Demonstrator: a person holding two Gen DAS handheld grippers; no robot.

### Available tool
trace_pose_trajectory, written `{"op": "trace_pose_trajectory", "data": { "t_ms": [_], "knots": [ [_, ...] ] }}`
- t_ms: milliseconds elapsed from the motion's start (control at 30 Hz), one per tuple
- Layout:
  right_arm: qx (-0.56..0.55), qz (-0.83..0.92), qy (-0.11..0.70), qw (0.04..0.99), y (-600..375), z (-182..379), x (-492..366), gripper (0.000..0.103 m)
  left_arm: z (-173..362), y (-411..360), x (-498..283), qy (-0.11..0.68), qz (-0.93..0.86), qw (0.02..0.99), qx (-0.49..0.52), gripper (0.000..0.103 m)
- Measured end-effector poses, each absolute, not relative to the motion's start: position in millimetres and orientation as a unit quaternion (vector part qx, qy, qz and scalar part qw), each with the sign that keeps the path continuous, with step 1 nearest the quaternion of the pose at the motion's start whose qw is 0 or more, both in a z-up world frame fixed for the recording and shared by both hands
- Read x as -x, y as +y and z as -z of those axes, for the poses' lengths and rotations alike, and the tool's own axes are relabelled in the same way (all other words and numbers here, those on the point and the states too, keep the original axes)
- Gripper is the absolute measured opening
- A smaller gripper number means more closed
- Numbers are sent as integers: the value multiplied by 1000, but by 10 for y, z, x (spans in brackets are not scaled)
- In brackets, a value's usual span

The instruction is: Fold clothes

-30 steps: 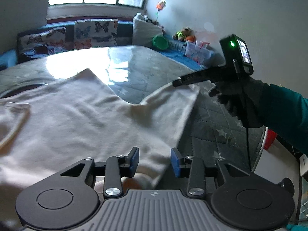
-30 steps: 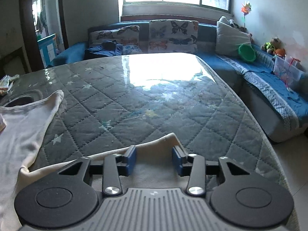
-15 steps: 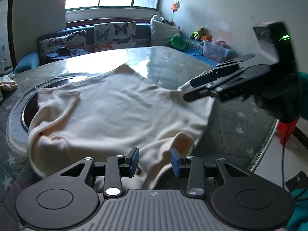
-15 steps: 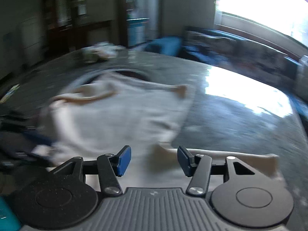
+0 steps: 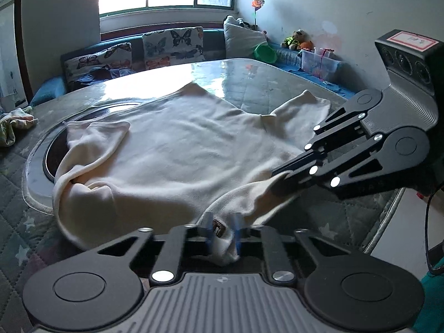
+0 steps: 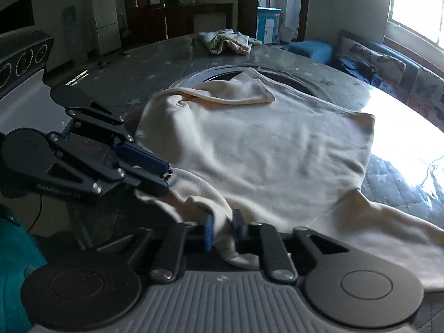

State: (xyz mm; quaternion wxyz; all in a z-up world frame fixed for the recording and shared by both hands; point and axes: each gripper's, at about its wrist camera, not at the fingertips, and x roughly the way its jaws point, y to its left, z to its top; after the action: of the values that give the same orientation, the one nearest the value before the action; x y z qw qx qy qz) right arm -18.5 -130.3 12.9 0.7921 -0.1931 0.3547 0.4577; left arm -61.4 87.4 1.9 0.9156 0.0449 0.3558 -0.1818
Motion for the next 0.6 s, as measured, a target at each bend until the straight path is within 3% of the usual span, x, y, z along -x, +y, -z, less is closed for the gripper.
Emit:
{"op": "trace_pose_trajectory", "data": {
  "t_ms": [300, 433, 467, 533, 600],
  "knots": [
    [215, -483, 351, 773, -1335, -114, 328, 7, -10, 943, 614, 371, 195, 907, -39, 8],
    [213, -501, 349, 763, -1337, -163, 304, 24, -136, 1021, 614, 360, 203, 910, -31, 14],
    [206, -506, 346, 763, -1350, -211, 282, 24, -180, 1048, 605, 355, 202, 912, -30, 16],
    [183, -510, 347, 766, -1371, -300, 207, 25, -259, 1110, 546, 345, 191, 919, -25, 21],
    [159, -510, 347, 771, -1385, -372, 122, 33, -322, 1178, 444, 336, 168, 926, -21, 31]
  ]
}}
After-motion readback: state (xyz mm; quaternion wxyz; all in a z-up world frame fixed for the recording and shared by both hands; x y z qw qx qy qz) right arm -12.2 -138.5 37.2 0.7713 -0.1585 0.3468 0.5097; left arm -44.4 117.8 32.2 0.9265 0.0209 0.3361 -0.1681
